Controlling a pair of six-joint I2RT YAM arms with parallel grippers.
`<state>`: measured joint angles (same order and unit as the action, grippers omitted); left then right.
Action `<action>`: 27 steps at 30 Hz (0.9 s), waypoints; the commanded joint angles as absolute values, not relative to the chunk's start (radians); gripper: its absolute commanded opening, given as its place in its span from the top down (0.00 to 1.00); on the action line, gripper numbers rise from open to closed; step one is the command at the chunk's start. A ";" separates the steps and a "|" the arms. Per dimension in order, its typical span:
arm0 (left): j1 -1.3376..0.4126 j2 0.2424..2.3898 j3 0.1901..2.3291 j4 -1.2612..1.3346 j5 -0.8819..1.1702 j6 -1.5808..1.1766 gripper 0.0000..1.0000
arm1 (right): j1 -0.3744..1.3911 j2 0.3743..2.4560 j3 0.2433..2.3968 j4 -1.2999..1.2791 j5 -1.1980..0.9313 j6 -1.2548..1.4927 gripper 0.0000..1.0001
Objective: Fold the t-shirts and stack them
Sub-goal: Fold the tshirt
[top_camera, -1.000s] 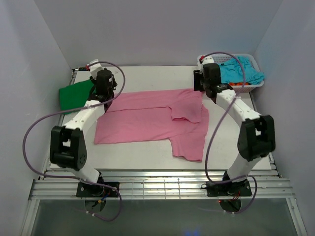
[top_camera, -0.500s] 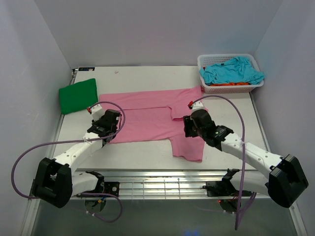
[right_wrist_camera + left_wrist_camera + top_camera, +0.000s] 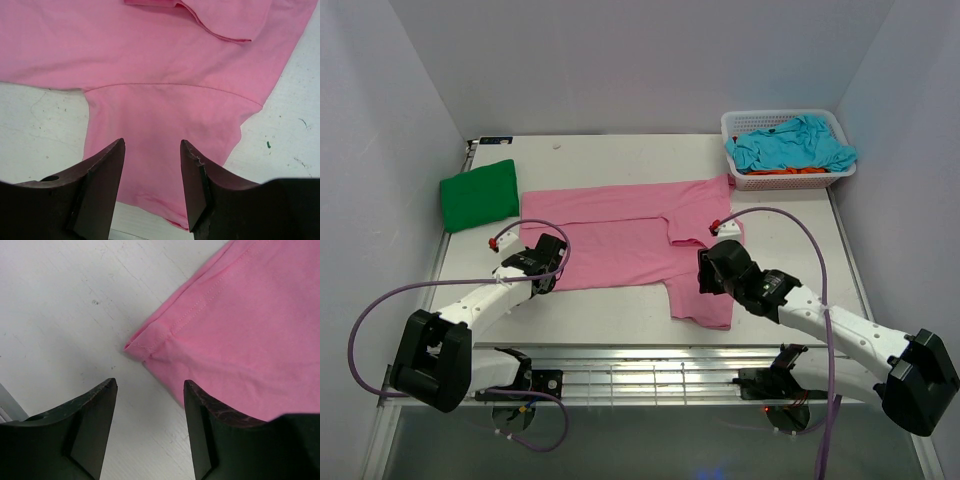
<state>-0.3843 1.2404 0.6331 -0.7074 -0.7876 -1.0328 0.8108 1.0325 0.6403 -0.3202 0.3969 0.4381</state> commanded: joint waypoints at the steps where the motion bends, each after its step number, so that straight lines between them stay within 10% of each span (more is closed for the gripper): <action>1: -0.387 1.236 0.664 -0.755 -0.796 -1.066 0.33 | 0.822 0.983 0.627 -0.360 0.430 0.476 0.46; 27: -0.265 1.336 0.687 -0.600 -0.632 -0.911 0.32 | 0.864 0.948 0.492 -0.589 0.407 0.693 0.44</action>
